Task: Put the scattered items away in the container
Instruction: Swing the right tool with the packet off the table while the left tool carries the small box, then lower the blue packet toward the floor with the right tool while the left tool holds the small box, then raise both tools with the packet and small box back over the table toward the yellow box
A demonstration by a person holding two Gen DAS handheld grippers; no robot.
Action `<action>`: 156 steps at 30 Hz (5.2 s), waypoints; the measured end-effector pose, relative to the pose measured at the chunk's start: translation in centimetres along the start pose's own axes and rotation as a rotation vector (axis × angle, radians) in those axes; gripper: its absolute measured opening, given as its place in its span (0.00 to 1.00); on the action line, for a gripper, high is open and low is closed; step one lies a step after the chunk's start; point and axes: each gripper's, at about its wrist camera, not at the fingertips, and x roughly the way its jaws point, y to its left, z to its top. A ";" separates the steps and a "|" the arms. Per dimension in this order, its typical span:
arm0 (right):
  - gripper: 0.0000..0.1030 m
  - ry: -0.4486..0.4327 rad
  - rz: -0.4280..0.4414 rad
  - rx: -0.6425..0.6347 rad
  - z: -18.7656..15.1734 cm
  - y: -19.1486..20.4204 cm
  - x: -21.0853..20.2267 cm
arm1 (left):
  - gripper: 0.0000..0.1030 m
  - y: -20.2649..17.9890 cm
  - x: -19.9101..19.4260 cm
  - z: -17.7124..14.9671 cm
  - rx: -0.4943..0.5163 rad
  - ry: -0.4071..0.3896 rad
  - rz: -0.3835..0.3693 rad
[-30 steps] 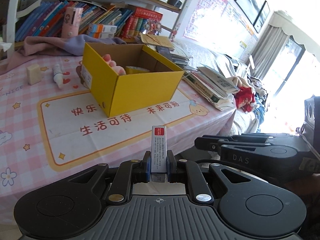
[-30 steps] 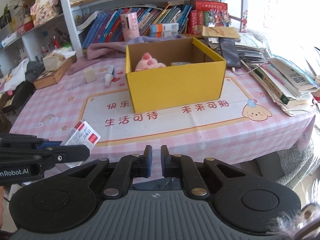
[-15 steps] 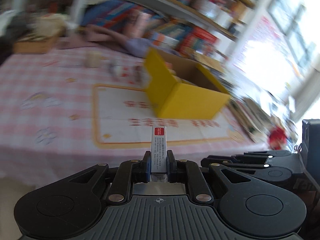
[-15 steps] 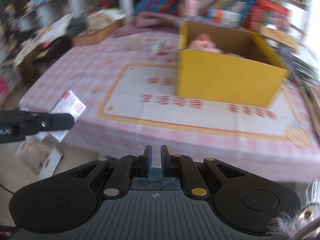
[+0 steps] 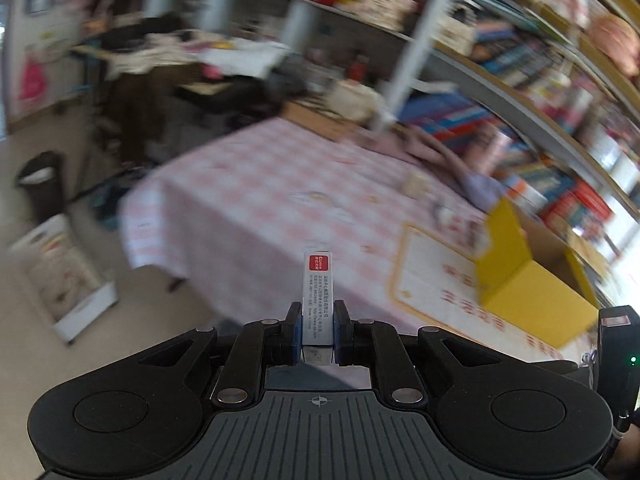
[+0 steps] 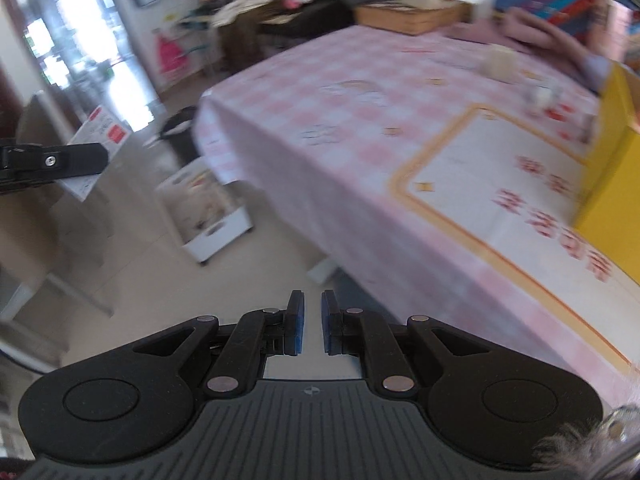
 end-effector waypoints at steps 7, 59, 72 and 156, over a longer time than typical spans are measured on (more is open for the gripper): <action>0.09 0.079 0.099 -0.111 -0.6 3.5 2.5 | 0.13 2.0 -2.5 -3.5 -0.106 0.015 0.096; 0.40 0.580 -0.109 -0.304 -46.7 3.7 53.9 | 0.12 26.3 18.4 -33.3 -0.319 0.290 0.047; 0.54 0.651 -0.228 -0.060 -51.4 0.3 59.3 | 0.12 27.0 21.5 -36.5 -0.295 0.387 0.076; 0.35 -0.342 -0.674 0.447 -10.2 0.1 -17.4 | 0.13 -13.1 -0.8 -2.6 0.457 0.048 -0.611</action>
